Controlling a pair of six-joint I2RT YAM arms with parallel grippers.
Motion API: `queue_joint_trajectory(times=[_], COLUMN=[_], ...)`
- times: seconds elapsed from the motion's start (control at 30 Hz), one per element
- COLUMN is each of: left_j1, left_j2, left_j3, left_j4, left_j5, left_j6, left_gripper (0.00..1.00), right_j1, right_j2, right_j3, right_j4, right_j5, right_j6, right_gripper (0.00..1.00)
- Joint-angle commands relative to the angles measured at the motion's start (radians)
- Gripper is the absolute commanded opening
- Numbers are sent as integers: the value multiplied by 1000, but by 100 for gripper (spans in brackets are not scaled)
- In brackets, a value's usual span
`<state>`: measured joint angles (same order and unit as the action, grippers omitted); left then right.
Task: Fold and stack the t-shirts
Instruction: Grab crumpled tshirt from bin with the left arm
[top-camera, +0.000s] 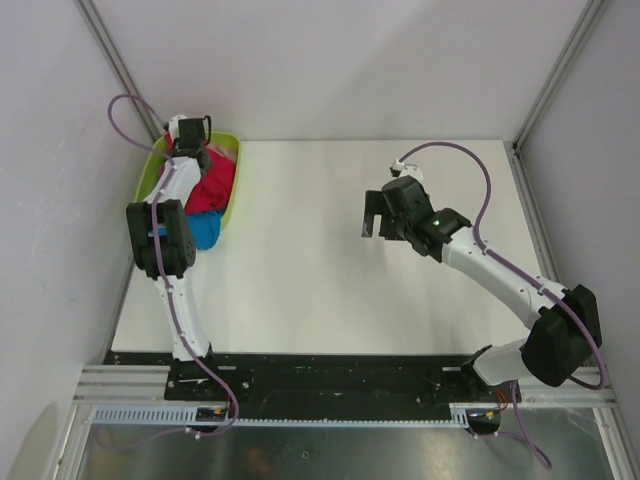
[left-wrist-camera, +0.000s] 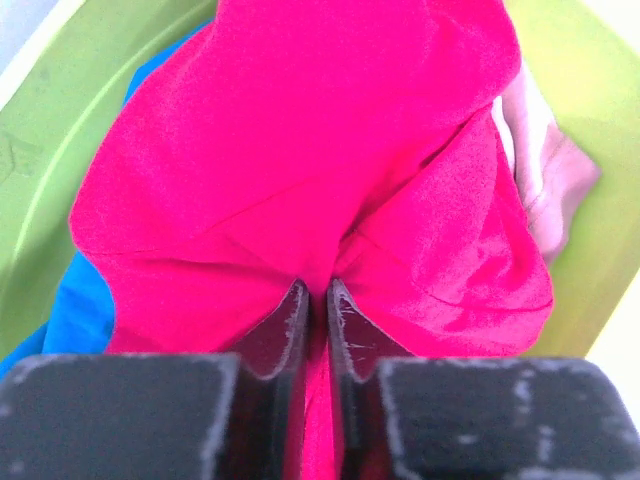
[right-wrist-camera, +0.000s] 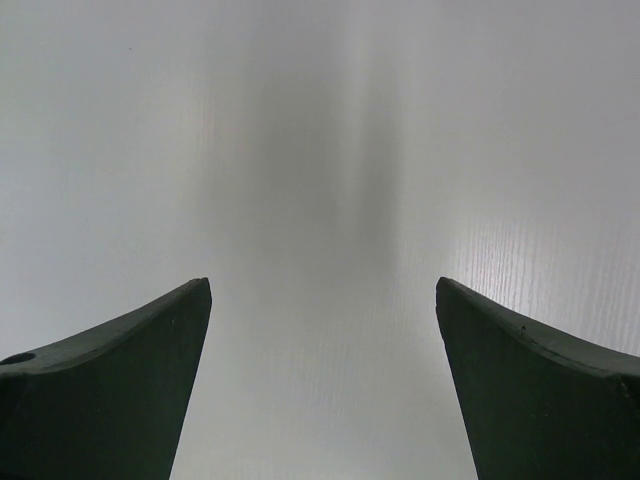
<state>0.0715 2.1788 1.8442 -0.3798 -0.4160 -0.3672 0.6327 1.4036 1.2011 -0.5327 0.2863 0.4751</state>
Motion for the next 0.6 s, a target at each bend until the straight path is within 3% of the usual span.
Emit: queue_joint_trajectory(times=[0.0, 0.13, 0.57], left_j1=[2, 2, -26], left_j2=[-85, -137, -275], left_j3=[21, 10, -48], left_j4=[36, 38, 104], left_j5=[-20, -19, 172], left_j6=[11, 15, -26], left_gripper=[9, 1, 0], right_j1=[-3, -4, -7], right_j2=[-2, -7, -25], right_j3=[-4, -6, -14], right_j4=[26, 23, 8], right_j5=[5, 11, 37], right_j6=[-9, -14, -18], right_gripper=[99, 99, 99])
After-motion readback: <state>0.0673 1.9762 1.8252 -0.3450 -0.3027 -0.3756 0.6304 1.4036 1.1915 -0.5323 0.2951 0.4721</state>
